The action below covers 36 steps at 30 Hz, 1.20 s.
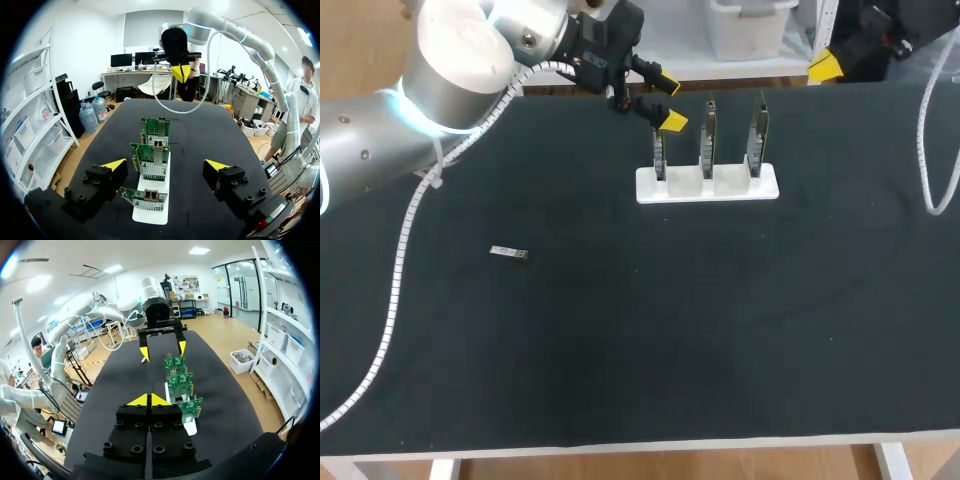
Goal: Pick up the optical module with the left hand, and insert it into the network port with the right hand.
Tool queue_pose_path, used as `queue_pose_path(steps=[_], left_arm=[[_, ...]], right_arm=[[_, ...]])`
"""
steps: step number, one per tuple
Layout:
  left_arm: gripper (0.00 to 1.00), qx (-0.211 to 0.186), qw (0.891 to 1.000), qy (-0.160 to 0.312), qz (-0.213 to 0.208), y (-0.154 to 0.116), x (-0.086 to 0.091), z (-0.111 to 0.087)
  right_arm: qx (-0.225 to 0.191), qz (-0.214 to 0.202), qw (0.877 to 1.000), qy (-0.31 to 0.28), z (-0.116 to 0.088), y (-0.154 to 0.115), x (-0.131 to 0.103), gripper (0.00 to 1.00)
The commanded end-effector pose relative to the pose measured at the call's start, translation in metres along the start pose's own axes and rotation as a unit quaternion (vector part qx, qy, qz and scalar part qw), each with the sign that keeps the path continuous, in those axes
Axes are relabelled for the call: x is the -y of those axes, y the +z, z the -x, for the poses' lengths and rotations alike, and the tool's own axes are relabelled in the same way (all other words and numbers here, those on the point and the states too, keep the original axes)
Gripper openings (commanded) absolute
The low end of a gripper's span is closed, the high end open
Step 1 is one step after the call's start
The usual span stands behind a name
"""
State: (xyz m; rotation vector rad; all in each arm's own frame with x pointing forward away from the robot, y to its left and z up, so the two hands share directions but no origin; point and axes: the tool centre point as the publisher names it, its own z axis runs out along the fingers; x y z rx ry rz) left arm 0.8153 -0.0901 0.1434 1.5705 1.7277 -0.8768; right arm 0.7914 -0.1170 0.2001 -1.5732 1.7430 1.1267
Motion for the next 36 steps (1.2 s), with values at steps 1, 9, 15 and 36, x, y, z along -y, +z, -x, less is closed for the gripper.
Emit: queue_pose_path(steps=[1,9,15,36], left_arm=[[1.0,-0.002,1.0,-0.001,-0.001,0.0,-0.001,0.001],[1.0,-0.002,1.0,-0.001,-0.001,0.0,-0.001,0.001],[1.0,-0.002,1.0,-0.001,-0.001,0.0,-0.001,0.001],[1.0,-0.002,1.0,-0.001,-0.001,0.0,-0.001,0.001]], right_arm=[[-0.005,0.02,1.0,0.0,-0.001,-0.006,0.014,0.0],[-0.01,0.031,0.999,-0.002,-0.004,-0.009,0.021,0.0],[-0.01,0.034,0.999,-0.006,-0.002,-0.007,0.022,0.0],[-0.005,0.024,1.0,0.004,0.0,0.011,0.003,0.0]])
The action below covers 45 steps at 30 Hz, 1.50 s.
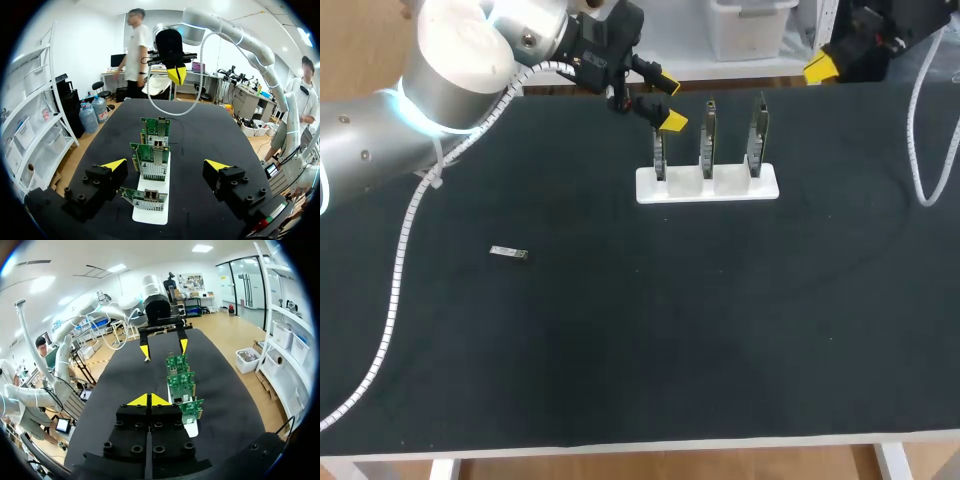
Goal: Pick up the optical module with the left hand, and insert it into the network port with the right hand.
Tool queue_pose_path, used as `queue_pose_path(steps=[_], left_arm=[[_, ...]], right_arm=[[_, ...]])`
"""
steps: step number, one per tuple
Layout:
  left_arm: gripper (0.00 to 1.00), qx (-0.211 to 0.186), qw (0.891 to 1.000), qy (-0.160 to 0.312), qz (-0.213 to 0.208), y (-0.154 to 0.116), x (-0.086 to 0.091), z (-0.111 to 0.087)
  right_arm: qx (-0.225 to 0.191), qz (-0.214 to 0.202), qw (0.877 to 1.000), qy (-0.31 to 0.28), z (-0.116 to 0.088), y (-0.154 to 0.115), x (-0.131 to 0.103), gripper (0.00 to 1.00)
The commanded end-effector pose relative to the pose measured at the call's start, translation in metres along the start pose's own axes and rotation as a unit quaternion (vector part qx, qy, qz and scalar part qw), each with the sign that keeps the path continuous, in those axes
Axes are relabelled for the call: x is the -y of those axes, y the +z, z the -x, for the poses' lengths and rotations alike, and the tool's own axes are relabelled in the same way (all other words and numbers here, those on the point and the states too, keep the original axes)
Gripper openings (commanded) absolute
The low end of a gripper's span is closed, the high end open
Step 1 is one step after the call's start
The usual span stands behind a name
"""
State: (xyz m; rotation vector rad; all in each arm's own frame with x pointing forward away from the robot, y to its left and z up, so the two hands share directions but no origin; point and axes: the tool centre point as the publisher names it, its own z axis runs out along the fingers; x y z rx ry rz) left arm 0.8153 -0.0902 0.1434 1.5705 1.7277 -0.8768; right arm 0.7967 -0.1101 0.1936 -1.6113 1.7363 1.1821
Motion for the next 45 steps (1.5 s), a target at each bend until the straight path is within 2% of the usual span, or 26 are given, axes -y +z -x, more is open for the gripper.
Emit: queue_pose_path(steps=[1,4,5,6,7,45], left_arm=[[1.0,-0.002,1.0,-0.001,-0.001,0.0002,-0.001,0.0007],[1.0,-0.002,1.0,-0.001,-0.001,0.0002,-0.001,0.0007],[1.0,-0.002,1.0,-0.001,-0.001,0.0002,-0.001,0.0007],[1.0,-0.002,1.0,-0.001,-0.001,0.0002,-0.001,0.0007],[1.0,-0.002,1.0,-0.001,-0.001,0.0002,-0.001,0.0007],[1.0,-0.002,1.0,-0.001,-0.001,0.0002,-0.001,0.0007]], right_arm=[[-0.001,-0.005,1.0,0.002,0.0006,0.0032,-0.0044,0.0],[-0.002,-0.007,1.0,0.003,0.0001,0.0041,-0.0063,0.0],[-0.002,-0.006,1.0,0.005,0.0002,0.0047,-0.0073,0.15],[-0.005,-0.015,1.0,0.004,0.0007,0.0051,-0.0082,0.62],[-0.005,-0.015,1.0,0.004,0.0007,0.0051,-0.0082,1.0],[-0.005,-0.015,1.0,0.004,0.0007,0.0051,-0.0082,1.0]])
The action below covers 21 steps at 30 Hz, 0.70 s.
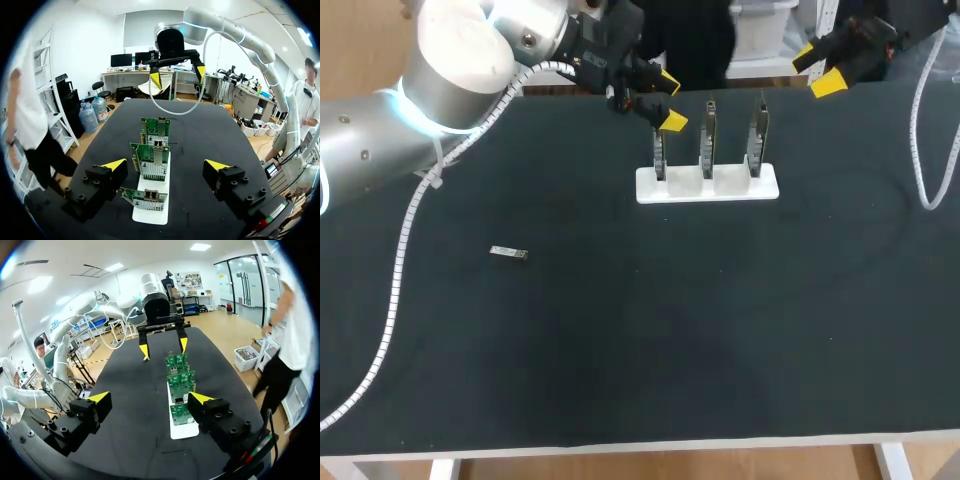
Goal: Pick up the optical module with the left hand, and insert it into the network port with the right hand.
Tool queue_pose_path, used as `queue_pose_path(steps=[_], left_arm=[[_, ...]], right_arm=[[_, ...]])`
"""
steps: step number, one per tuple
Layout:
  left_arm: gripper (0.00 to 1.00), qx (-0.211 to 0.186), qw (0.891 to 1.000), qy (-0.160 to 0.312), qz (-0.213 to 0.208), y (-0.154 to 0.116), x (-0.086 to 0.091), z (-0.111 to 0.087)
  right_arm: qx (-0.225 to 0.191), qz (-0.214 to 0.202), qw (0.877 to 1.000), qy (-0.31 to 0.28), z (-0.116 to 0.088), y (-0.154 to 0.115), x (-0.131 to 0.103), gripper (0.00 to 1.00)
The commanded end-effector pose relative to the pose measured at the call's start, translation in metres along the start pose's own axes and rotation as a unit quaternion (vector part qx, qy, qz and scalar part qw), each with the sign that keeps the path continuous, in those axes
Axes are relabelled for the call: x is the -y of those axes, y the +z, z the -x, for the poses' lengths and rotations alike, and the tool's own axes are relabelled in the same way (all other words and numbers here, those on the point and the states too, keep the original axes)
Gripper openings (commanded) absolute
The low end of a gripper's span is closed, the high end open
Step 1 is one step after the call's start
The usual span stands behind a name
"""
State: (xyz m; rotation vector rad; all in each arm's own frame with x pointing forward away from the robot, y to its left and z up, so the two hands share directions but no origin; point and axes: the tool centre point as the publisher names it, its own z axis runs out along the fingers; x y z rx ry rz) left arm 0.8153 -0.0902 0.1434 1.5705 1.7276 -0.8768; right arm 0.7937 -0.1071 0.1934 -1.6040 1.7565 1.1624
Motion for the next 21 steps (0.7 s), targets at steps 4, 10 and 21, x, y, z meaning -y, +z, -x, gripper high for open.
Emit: queue_pose_path(steps=[4,10,21], left_arm=[[1.0,-0.002,1.0,-0.001,-0.001,0.0002,-0.001,0.0007],[1.0,-0.002,1.0,-0.001,-0.001,0.0002,-0.001,0.0007],[1.0,-0.002,1.0,-0.001,-0.001,0.0002,-0.001,0.0007]], right_arm=[[0.0,-0.007,1.0,0.0,-0.0003,0.0018,-0.0057,1.0],[0.002,-0.005,1.0,-0.001,-0.0002,0.0019,-0.0057,1.0],[-0.043,-0.043,0.998,-0.013,0.0029,0.0042,0.0007,1.0]])
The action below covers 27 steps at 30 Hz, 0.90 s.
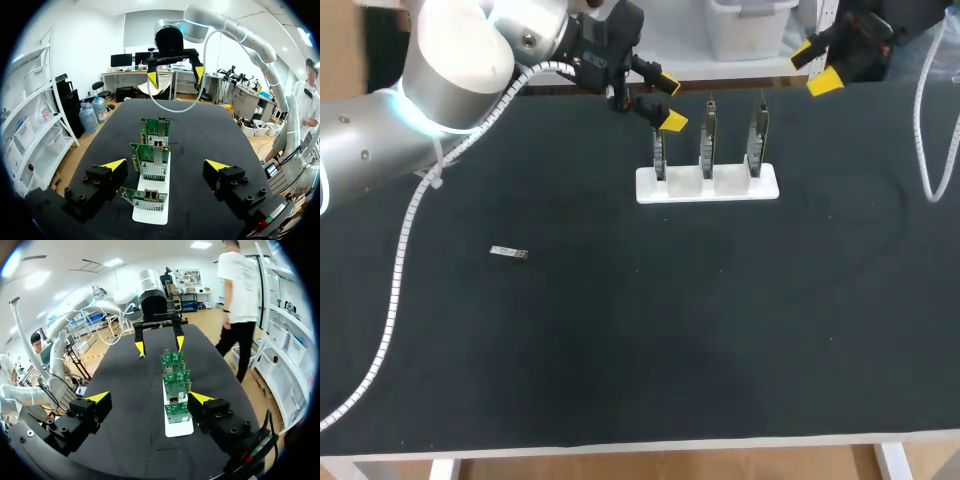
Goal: Pick up the optical module with the left hand, and insert it into the network port with the right hand.
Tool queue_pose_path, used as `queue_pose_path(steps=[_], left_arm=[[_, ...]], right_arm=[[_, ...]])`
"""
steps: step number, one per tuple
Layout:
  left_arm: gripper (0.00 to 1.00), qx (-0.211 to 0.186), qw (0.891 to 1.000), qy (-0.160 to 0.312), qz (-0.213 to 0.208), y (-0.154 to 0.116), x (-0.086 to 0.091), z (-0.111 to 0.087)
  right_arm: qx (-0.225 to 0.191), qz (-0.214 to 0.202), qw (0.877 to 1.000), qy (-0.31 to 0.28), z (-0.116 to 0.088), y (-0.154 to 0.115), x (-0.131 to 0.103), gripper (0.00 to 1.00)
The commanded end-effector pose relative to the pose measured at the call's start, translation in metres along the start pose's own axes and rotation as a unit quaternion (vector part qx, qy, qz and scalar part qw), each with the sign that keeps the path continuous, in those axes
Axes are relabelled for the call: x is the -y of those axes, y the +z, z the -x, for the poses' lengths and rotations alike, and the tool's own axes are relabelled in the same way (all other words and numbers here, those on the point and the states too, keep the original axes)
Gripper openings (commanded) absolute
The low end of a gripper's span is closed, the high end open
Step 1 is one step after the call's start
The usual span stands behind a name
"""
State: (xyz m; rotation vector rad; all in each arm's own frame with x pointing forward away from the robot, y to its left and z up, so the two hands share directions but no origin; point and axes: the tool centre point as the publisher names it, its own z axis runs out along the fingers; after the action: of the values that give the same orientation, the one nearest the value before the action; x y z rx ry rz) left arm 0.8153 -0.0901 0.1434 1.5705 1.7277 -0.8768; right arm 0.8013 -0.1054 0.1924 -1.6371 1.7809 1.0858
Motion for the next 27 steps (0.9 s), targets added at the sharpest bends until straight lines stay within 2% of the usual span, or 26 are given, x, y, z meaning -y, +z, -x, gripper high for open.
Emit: queue_pose_path(steps=[1,10,18,27], left_arm=[[1.0,-0.002,1.0,-0.001,-0.001,0.0,-0.001,0.001],[1.0,-0.002,1.0,-0.001,-0.001,0.0,-0.001,0.001],[1.0,-0.002,1.0,-0.001,-0.001,0.0,-0.001,0.001],[1.0,-0.002,1.0,-0.001,-0.001,0.0,-0.001,0.001]], right_arm=[[-0.025,-0.026,0.999,-0.005,0.002,0.004,-0.007,1.0],[-0.038,-0.048,0.998,-0.001,-0.003,0.01,-0.002,1.0],[-0.054,-0.086,0.995,0.007,-0.008,0.01,0.003,1.0],[-0.048,-0.089,0.995,0.007,-0.011,0.011,0.004,1.0]])
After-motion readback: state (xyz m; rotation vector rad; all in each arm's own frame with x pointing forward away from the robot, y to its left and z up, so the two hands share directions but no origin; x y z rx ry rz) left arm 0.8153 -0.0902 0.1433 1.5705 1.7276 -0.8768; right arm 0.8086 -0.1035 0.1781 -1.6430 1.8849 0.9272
